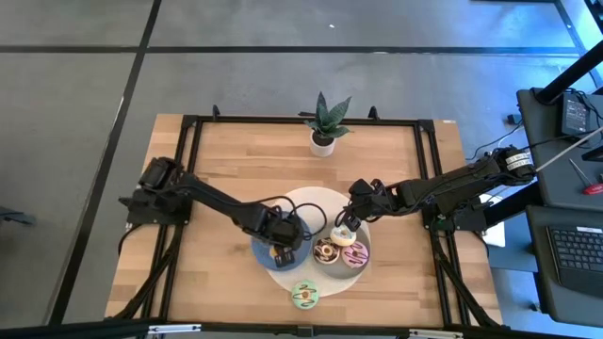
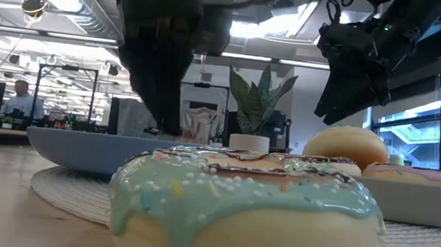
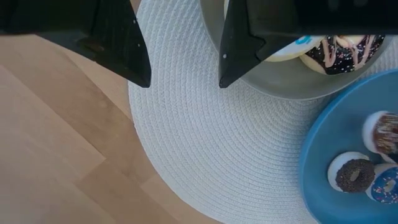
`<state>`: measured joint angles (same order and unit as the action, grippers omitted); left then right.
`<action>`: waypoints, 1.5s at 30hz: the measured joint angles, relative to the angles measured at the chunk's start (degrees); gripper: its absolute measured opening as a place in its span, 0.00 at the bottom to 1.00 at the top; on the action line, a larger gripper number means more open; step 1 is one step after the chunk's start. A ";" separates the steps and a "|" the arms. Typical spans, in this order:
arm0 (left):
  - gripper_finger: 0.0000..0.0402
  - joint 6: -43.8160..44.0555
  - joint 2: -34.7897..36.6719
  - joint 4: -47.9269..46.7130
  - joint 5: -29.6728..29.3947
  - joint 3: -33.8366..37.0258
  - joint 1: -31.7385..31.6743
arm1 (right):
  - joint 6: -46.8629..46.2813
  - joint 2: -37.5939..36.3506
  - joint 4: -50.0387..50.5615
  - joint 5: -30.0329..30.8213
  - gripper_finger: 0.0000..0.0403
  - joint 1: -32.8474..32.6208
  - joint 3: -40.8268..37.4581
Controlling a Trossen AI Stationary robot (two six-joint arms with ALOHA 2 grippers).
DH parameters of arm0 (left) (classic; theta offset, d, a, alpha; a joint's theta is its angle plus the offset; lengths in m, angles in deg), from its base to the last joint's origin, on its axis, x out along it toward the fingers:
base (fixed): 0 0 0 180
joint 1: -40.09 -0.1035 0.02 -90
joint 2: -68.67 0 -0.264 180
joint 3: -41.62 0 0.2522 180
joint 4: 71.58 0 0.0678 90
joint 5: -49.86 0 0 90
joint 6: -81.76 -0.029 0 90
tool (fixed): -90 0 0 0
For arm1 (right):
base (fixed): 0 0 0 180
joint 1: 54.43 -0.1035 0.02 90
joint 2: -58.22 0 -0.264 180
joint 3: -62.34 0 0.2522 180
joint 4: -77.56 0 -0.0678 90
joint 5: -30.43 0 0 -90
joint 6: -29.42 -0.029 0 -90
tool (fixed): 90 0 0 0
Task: Pick & Place donuts
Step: Put the brown donut on the blue plate
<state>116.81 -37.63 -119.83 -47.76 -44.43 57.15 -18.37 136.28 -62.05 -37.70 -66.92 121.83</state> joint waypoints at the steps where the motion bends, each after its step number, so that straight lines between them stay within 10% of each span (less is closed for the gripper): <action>1: 0.01 0.00 -0.58 -0.15 -0.04 -0.19 0.06 | -0.05 0.00 0.01 0.00 0.47 0.00 0.01; 45: 0.19 2.92 -1.64 -0.05 -0.17 -0.53 -0.02 | -0.05 0.00 -0.02 0.04 0.47 -0.02 0.00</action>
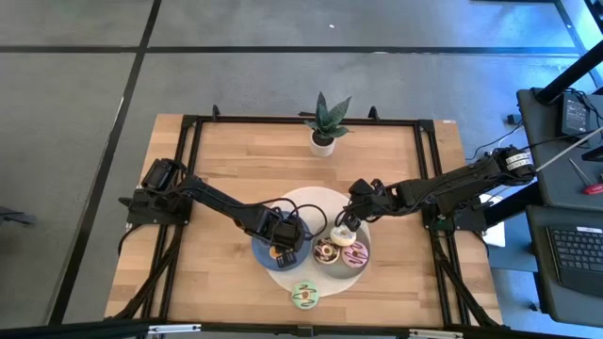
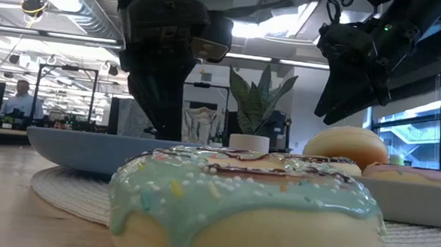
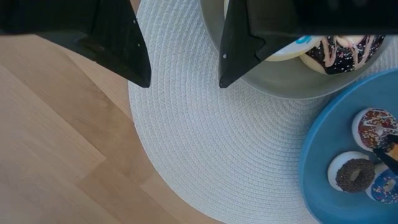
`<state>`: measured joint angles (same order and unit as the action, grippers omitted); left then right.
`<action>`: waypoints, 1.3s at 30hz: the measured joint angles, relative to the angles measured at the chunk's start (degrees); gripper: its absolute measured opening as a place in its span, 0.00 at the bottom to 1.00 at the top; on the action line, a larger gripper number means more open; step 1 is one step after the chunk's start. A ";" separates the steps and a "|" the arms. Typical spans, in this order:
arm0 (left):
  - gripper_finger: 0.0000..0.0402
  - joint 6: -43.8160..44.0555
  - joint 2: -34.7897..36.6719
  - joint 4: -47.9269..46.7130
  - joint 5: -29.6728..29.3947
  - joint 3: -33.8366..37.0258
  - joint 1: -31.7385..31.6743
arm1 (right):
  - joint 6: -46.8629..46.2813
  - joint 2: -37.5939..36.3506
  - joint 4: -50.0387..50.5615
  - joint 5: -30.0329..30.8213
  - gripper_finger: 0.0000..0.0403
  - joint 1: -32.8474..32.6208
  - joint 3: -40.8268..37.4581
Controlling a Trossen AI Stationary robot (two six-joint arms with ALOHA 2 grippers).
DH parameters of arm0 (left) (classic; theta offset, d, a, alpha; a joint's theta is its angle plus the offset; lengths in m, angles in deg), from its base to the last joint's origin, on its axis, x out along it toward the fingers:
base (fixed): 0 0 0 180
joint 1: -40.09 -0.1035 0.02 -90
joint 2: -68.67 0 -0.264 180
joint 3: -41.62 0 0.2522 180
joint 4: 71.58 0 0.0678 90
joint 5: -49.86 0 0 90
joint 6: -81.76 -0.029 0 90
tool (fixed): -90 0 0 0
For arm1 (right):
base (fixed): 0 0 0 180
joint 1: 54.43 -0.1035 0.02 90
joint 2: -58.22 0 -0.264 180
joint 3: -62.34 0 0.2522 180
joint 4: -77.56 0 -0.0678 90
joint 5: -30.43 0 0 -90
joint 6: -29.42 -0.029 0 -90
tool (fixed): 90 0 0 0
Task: Pick & Place donuts
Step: Put the brown donut on the blue plate, then put the large green donut on the gray plate
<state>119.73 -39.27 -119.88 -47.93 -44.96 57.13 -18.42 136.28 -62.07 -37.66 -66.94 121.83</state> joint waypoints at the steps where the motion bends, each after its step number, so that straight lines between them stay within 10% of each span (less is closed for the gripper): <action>1: 0.20 0.22 0.01 0.00 0.00 0.00 0.00 | 0.00 0.00 0.00 0.00 0.47 0.02 0.00; 21: 0.33 0.54 3.15 -3.97 4.55 0.07 -1.49 | 0.57 0.00 -0.06 -0.02 0.47 0.00 0.00; 39: 0.32 -11.78 26.71 6.02 0.37 0.40 3.45 | 32.75 2.13 -3.53 3.71 0.46 -6.24 19.19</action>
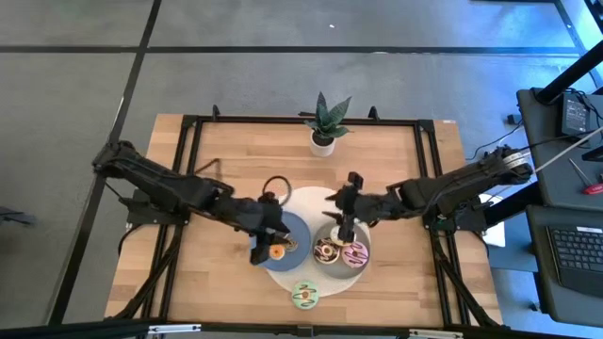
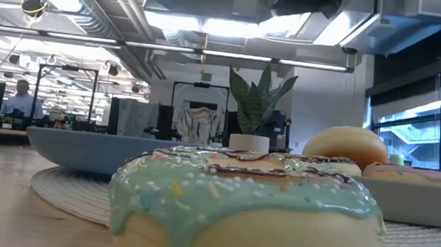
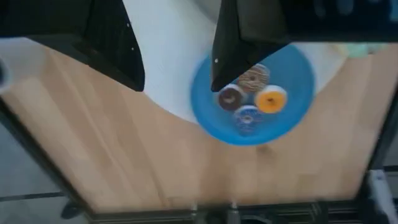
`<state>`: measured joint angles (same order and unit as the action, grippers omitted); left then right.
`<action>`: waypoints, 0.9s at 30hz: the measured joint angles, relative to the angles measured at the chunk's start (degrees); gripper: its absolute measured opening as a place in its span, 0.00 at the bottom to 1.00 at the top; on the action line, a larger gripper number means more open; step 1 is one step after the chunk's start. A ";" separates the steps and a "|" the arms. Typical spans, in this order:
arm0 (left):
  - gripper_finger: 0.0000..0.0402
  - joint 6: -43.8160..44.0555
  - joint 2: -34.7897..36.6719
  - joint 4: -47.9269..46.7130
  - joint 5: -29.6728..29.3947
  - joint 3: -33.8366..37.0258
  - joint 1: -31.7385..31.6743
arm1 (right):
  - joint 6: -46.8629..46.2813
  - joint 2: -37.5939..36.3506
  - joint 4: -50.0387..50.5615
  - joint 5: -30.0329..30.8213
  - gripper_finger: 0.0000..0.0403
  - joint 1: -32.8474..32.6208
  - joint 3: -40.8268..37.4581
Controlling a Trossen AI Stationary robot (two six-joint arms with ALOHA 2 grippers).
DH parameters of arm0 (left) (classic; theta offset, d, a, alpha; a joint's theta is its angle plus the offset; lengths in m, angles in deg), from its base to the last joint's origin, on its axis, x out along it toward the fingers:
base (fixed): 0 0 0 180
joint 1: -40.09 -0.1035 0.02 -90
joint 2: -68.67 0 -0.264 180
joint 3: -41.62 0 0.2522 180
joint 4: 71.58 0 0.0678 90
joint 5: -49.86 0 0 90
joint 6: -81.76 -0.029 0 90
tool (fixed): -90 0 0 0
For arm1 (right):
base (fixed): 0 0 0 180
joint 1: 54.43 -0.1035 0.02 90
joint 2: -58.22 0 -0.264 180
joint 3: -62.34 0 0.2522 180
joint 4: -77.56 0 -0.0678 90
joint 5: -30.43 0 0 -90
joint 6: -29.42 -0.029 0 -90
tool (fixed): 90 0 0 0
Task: Pick & Place donuts
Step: Put the large green donut on the gray plate
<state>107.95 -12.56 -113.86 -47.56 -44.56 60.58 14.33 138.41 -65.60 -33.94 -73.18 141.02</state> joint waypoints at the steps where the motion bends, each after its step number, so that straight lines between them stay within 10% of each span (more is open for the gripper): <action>1: 0.32 -1.22 1.22 2.48 -0.35 0.78 0.76 | -0.80 0.96 -0.14 0.02 0.45 -1.04 0.72; 14: 0.33 0.29 18.27 57.64 -0.44 38.92 8.21 | -13.98 18.47 2.23 -7.60 0.34 -9.02 11.43; 27: 0.32 8.69 19.19 63.93 2.22 47.33 17.23 | -26.55 41.32 16.99 -10.89 0.24 -13.95 38.14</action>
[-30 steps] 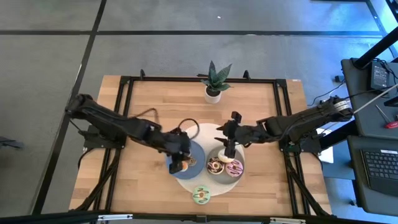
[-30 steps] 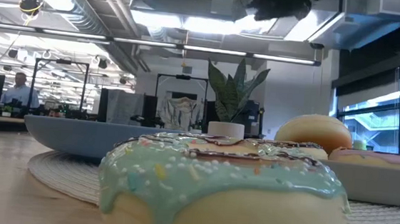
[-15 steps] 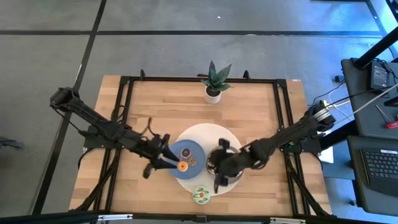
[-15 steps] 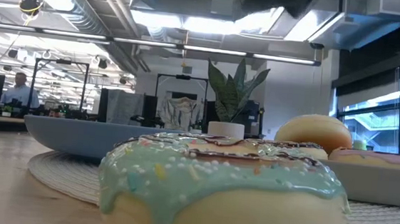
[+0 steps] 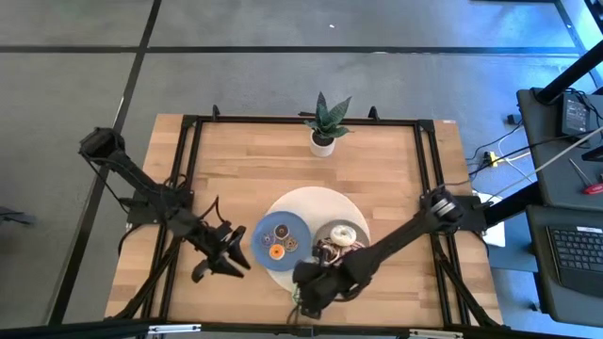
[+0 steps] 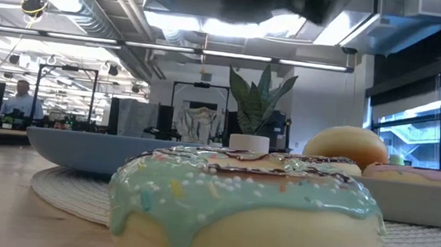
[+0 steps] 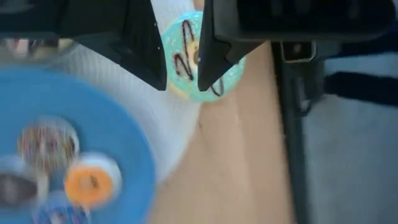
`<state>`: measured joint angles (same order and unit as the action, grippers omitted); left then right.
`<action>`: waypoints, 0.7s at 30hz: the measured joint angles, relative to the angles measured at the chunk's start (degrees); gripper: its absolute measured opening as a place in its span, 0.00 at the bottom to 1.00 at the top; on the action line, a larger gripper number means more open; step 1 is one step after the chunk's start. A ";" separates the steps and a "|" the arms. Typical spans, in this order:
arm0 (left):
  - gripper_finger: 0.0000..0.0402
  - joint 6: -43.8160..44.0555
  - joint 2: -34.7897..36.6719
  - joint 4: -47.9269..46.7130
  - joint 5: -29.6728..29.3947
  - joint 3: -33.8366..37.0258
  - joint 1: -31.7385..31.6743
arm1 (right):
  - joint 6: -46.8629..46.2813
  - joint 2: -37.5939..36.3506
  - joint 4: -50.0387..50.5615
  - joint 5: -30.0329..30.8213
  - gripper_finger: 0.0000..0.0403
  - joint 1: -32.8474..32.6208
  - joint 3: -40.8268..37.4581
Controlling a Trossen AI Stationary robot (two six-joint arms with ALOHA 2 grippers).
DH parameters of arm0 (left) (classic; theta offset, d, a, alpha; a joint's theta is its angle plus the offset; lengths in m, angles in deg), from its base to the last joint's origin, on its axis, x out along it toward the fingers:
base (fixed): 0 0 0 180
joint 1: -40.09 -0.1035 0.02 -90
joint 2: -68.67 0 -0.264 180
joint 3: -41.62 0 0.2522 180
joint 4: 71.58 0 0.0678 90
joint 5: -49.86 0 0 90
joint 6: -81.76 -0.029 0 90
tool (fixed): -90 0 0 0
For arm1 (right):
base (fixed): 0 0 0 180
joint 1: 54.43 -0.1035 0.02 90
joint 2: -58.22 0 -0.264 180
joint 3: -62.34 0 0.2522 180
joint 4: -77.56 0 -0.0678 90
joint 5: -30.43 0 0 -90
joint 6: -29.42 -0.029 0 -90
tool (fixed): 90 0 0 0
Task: Pick & Place donuts
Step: Put the large green donut on the gray plate
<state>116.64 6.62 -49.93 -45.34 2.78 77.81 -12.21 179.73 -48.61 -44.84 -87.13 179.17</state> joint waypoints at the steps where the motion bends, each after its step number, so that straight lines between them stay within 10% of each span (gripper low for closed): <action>1: 0.32 -0.49 -0.05 -0.09 0.40 0.00 0.38 | -3.55 1.46 2.43 -0.54 0.23 -0.05 1.85; 11: 0.32 -4.29 -0.04 -1.23 0.91 0.00 2.97 | -36.33 8.31 9.05 -1.35 0.17 0.34 7.42; 21: 0.32 -5.64 -0.04 -1.25 2.13 0.00 3.06 | -38.36 8.31 8.15 -4.10 0.44 0.65 7.45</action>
<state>111.00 6.58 -51.18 -43.21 2.78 80.86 -50.58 188.04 -40.46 -48.94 -86.48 186.62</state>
